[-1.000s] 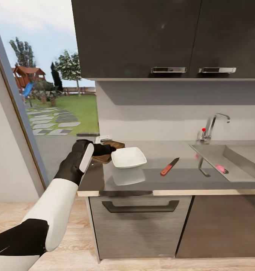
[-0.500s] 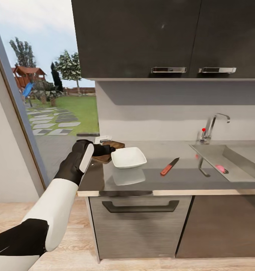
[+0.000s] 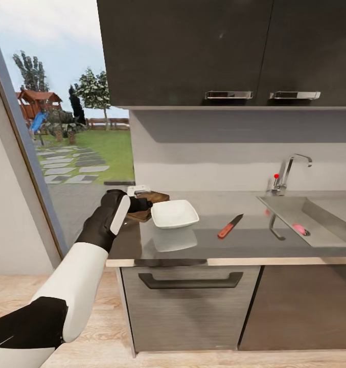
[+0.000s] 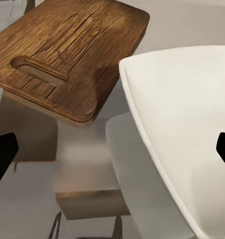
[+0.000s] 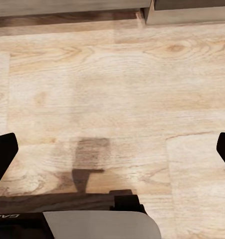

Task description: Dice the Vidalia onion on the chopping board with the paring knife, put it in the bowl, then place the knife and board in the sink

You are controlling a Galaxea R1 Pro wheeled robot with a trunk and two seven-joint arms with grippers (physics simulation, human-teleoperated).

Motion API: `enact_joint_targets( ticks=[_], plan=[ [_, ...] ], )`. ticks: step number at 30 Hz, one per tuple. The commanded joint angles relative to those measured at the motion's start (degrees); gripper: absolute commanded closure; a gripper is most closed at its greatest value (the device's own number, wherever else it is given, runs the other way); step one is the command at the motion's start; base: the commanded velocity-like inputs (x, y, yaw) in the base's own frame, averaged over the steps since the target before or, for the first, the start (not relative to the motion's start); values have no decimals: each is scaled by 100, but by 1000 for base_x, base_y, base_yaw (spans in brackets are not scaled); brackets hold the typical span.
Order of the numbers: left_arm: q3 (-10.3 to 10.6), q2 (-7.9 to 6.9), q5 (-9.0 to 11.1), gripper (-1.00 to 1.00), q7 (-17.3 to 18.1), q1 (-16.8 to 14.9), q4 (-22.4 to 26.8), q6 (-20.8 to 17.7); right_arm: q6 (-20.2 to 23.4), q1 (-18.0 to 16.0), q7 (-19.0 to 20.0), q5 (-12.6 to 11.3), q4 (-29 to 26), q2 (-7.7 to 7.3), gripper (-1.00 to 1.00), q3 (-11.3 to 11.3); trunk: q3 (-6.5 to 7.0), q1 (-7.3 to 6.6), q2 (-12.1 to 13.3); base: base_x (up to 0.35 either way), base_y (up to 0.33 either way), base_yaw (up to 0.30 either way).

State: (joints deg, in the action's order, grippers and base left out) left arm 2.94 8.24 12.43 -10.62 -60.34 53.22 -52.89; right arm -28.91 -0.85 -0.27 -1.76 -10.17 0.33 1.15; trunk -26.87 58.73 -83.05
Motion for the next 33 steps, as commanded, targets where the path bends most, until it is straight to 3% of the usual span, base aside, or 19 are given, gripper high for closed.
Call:
enact_joint_targets(
  ticks=[1, 7, 29, 33],
  plan=[
    [95, 0, 58, -100, -59, -4, 4, -19, -19, -3, 1, -17, 1, 2, -100, 8, -6, 0, -3, 0, 0, 0],
    [229, 2, 58, -100, -63, -4, 3, -19, -19, -3, 1, -17, 4, 2, -100, 8, -6, 0, -3, 0, 0, 0],
    [259, -28, 58, -100, -72, -4, -86, -46, -27, -3, 4, -17, 100, 2, -100, 12, -6, 0, -3, 0, 0, 0],
    [255, -28, 58, -100, -71, -4, -185, -45, -27, -3, 15, -17, 102, -4, -100, 14, 65, -88, 157, 0, 0, 0]
  ],
)
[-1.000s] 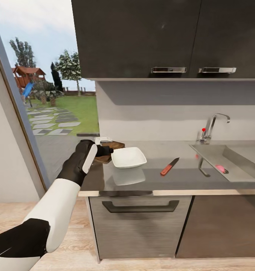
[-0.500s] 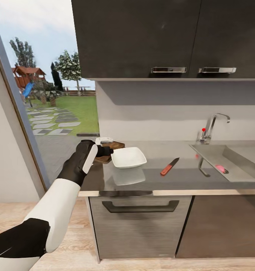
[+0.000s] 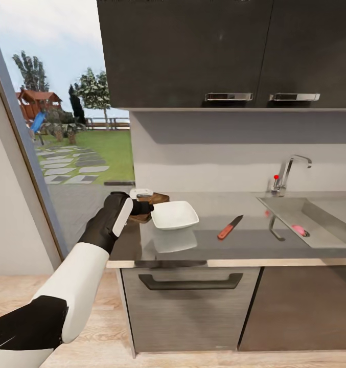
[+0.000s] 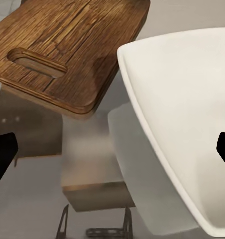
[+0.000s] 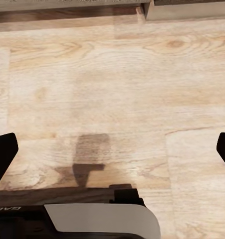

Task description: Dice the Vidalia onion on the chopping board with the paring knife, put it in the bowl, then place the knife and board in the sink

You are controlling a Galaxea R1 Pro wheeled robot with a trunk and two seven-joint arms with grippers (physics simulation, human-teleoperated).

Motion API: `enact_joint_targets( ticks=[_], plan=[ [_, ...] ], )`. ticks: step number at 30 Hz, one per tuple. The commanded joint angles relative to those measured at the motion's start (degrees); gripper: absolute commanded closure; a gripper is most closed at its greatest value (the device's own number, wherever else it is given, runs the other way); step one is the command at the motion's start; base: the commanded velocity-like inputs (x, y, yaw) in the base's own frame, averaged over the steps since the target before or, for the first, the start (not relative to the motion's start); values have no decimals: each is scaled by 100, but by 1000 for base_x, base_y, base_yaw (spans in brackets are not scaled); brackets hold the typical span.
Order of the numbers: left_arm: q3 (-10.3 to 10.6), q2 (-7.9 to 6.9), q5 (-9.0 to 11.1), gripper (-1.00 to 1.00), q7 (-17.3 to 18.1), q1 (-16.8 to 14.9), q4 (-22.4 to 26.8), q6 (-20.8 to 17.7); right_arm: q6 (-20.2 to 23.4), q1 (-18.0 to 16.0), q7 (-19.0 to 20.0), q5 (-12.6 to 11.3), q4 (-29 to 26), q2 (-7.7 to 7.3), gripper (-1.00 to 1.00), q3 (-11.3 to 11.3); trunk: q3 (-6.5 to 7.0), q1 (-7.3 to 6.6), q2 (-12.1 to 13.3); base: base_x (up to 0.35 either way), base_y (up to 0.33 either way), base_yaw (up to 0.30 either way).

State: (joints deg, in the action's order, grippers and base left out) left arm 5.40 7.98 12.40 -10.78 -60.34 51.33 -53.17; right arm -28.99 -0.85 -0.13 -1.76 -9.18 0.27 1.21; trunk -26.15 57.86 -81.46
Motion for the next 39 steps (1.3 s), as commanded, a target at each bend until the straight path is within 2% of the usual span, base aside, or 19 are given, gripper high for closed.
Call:
enact_joint_targets(
  ticks=[1, 39],
  plan=[
    [10, -3, 60, -100, -56, -4, -4, -18, -19, -3, 4, -17, 4, 1, -100, 9, 12, -23, 38, 0, 0, 0],
    [14, 0, 52, -100, -51, -4, -189, -11, -19, -3, 22, -20, 16, 8, -100, 2, 385, -858, 1562, 0, 0, 0]
  ],
)
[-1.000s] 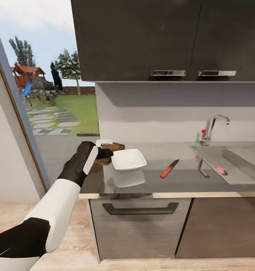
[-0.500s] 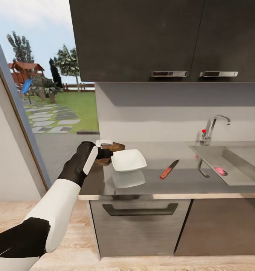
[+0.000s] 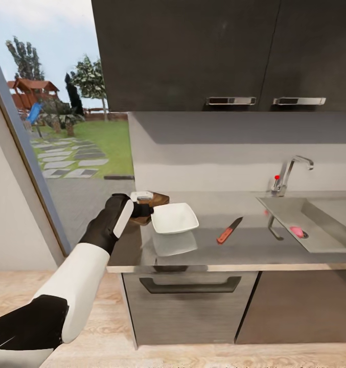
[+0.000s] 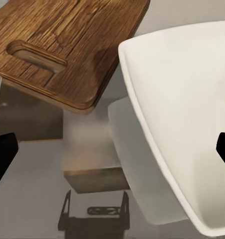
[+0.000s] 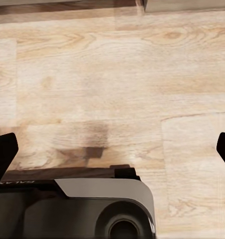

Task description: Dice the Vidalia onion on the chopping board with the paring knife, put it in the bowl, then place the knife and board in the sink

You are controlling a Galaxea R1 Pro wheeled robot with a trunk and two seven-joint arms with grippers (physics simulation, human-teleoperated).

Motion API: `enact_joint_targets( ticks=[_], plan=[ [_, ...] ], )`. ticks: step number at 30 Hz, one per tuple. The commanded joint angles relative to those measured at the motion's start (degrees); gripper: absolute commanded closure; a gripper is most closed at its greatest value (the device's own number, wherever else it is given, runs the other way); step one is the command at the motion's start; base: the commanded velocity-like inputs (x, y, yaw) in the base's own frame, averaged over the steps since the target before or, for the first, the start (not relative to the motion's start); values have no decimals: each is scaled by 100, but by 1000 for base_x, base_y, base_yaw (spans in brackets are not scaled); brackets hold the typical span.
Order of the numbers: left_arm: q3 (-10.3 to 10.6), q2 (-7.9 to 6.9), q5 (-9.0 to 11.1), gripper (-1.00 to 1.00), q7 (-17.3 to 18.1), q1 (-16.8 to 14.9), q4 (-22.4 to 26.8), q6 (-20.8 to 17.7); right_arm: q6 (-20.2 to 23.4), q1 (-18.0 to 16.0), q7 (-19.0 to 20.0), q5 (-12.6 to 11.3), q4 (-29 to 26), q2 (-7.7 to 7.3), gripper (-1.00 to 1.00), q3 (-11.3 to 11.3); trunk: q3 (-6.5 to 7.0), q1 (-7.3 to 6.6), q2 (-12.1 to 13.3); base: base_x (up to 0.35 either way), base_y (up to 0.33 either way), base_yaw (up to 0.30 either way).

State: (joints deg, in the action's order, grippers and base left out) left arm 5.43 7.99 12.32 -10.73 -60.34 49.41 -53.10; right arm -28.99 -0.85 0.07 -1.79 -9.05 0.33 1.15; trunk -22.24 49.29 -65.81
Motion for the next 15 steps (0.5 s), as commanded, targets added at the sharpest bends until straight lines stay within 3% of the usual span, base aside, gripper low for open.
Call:
enact_joint_targets(
  ticks=[1, 15],
  plan=[
    [10, -1, 60, -100, -55, -4, -19, -15, -19, -3, 1, -19, 4, 2, -100, 8, 3, -23, 37, 0, 0, 0],
    [13, 7, 59, -100, -52, -4, -139, -7, -19, -3, -2, -22, 9, 3, -100, 8, 126, -330, 599, 0, 0, 0]
  ],
)
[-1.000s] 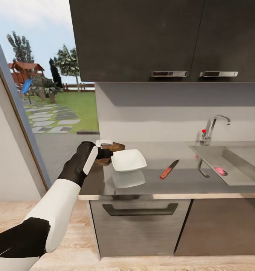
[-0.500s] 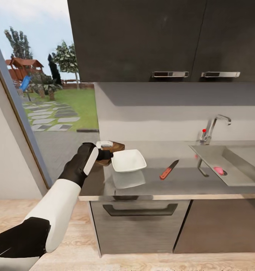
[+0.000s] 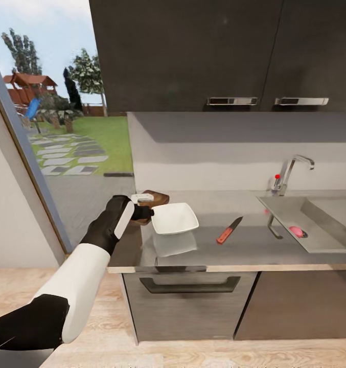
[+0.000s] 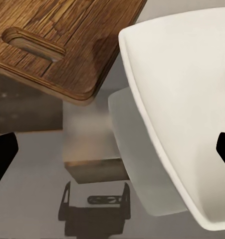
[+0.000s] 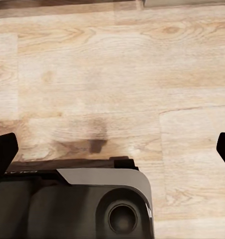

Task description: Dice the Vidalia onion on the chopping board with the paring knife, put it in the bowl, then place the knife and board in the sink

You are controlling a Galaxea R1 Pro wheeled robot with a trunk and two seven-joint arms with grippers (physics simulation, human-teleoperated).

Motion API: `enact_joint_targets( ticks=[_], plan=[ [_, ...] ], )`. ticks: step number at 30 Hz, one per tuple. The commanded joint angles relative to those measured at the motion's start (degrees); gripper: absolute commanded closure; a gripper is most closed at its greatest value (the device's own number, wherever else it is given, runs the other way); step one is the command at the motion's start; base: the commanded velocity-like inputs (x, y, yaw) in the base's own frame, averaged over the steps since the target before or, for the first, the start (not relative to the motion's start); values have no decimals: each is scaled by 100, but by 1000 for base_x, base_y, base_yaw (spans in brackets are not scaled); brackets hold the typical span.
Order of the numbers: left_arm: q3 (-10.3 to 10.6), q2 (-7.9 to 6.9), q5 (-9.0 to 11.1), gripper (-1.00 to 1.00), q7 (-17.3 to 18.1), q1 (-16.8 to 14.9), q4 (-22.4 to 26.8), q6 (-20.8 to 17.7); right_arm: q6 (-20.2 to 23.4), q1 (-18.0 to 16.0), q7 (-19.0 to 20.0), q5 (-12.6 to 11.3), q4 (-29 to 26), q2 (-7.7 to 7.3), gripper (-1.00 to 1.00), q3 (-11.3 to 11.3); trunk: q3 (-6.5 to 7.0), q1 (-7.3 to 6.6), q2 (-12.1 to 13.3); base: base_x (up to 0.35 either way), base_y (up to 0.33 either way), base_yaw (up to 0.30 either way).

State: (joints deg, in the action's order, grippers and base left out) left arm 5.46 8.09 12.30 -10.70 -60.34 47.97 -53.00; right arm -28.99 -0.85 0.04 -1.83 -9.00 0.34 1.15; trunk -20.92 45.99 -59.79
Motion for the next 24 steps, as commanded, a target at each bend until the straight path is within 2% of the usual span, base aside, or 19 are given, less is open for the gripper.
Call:
enact_joint_targets(
  ticks=[1, 24],
  plan=[
    [12, -1, 61, -100, -55, -4, 2, -18, -19, -3, 2, -18, 3, 2, -100, 8, 2, -22, 37, 0, 0, 0],
    [78, 8, 53, -100, -55, -4, -175, 9, -19, -3, 0, -14, 4, 1, -100, 8, 205, -528, 960, 0, 0, 0]
  ],
)
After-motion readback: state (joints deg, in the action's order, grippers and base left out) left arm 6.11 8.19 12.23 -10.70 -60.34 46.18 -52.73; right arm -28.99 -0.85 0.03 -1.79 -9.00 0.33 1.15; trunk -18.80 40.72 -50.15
